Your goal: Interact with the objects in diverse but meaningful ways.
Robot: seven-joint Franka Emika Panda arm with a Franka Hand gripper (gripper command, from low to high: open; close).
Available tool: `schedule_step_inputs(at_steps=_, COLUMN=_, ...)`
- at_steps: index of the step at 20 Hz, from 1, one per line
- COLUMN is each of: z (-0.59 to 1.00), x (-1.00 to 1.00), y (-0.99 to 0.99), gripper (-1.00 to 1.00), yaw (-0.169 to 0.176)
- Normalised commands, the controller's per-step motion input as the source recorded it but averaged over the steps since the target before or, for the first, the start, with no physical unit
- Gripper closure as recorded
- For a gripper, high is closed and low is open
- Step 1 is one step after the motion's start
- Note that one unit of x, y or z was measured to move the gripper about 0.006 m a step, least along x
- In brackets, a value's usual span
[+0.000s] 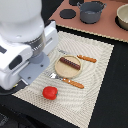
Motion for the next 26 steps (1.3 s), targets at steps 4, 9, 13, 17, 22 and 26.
schedule_step_inputs(at_steps=4, z=-0.56, x=-1.00, y=-0.06, gripper=-1.00, yaw=0.000)
schedule_step_inputs(at_steps=9, z=-0.48, x=-1.00, y=0.04, gripper=-1.00, yaw=0.000)
schedule_step_inputs(at_steps=13, z=-0.43, x=-1.00, y=0.22, gripper=-1.00, yaw=0.000)
schedule_step_inputs(at_steps=17, z=-0.44, x=-0.95, y=0.19, gripper=-1.00, yaw=0.000)
schedule_step_inputs(at_steps=22, z=-0.27, x=-0.39, y=0.17, gripper=-1.00, yaw=0.000)
schedule_step_inputs(at_steps=26, z=-0.34, x=-0.45, y=0.07, gripper=-1.00, yaw=0.000)
